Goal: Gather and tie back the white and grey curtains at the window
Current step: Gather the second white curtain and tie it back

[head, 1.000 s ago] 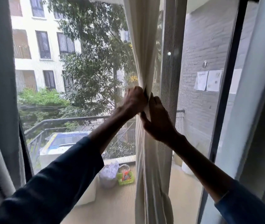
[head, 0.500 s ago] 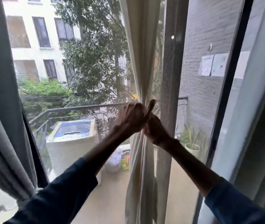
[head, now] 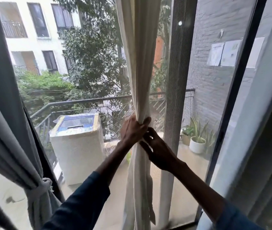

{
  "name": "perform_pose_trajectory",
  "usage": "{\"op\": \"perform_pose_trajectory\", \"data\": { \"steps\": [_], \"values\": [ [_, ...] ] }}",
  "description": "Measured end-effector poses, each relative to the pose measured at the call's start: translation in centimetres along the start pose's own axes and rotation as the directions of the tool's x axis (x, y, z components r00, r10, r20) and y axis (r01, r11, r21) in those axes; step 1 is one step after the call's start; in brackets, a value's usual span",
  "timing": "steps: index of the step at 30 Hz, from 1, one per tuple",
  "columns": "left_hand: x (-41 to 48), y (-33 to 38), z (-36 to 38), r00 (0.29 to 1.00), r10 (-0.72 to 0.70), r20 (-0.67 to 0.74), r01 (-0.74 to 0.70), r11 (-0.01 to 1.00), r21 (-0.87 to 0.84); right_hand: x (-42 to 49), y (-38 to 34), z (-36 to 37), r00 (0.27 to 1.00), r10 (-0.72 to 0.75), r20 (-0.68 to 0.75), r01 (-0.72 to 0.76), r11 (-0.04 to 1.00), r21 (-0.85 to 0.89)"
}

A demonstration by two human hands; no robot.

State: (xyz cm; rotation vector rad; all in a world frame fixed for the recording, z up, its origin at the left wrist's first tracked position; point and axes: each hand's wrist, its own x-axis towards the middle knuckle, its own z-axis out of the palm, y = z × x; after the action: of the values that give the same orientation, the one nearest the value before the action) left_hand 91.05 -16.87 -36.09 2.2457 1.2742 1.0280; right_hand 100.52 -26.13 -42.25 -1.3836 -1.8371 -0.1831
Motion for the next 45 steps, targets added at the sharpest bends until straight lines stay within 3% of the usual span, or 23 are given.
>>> {"op": "perform_pose_trajectory", "data": {
  "steps": [2,5,10,16,19,22,24,29,31,35,37,42,45],
  "values": [
    [-0.6,-1.1,1.1,0.999,-0.026,0.032,0.026,1.0,-0.011,-1.6,1.1,0.7,0.999,0.049,0.003,-0.049,0.995,0.085],
    [-2.7,-3.0,2.9,0.988,-0.057,0.145,0.056,0.998,0.01,-4.8,2.8,2.3,0.971,0.236,-0.024,-0.225,0.949,0.222],
    [-6.5,-6.3,6.7,0.954,-0.039,0.298,0.075,0.991,-0.111,-11.5,5.1,7.1,0.83,0.55,0.094,-0.554,0.794,0.25],
    [-9.1,-8.7,9.4,0.928,-0.017,0.373,0.109,0.968,-0.228,-15.0,4.4,9.6,0.696,0.7,0.162,-0.708,0.63,0.319],
    [-8.6,-9.2,8.9,0.914,0.009,0.407,0.104,0.961,-0.256,-15.4,4.8,8.9,0.663,0.715,0.224,-0.737,0.569,0.365],
    [-8.1,-9.6,8.0,0.902,0.02,0.431,0.115,0.951,-0.286,-15.7,4.8,7.5,0.58,0.745,0.33,-0.723,0.284,0.63],
    [-7.9,-9.6,7.4,0.896,0.035,0.443,0.113,0.946,-0.302,-15.4,4.9,6.7,0.51,0.775,0.372,-0.697,0.119,0.707],
    [-7.7,-9.2,7.2,0.874,0.06,0.482,0.108,0.943,-0.314,-14.1,6.2,4.3,0.47,0.786,0.401,-0.617,-0.032,0.786],
    [-7.8,-9.2,7.3,0.872,0.058,0.486,0.116,0.94,-0.321,-13.6,6.4,3.0,0.543,0.745,0.387,-0.621,0.047,0.782],
    [-7.7,-9.0,7.4,0.881,0.066,0.468,0.102,0.94,-0.325,-13.3,6.5,2.2,0.71,0.653,0.264,-0.684,0.551,0.477],
    [-7.8,-8.9,7.4,0.876,0.076,0.477,0.092,0.943,-0.32,-13.2,6.5,2.5,0.762,0.619,0.19,-0.646,0.703,0.298],
    [-8.3,-9.4,7.8,0.883,0.067,0.465,0.084,0.952,-0.296,-12.9,6.9,1.8,0.832,0.533,0.153,-0.554,0.795,0.247],
    [-8.5,-9.7,7.6,0.888,0.067,0.455,0.056,0.966,-0.253,-12.7,8.1,1.2,0.817,0.538,0.208,-0.574,0.791,0.21]
  ]
}}
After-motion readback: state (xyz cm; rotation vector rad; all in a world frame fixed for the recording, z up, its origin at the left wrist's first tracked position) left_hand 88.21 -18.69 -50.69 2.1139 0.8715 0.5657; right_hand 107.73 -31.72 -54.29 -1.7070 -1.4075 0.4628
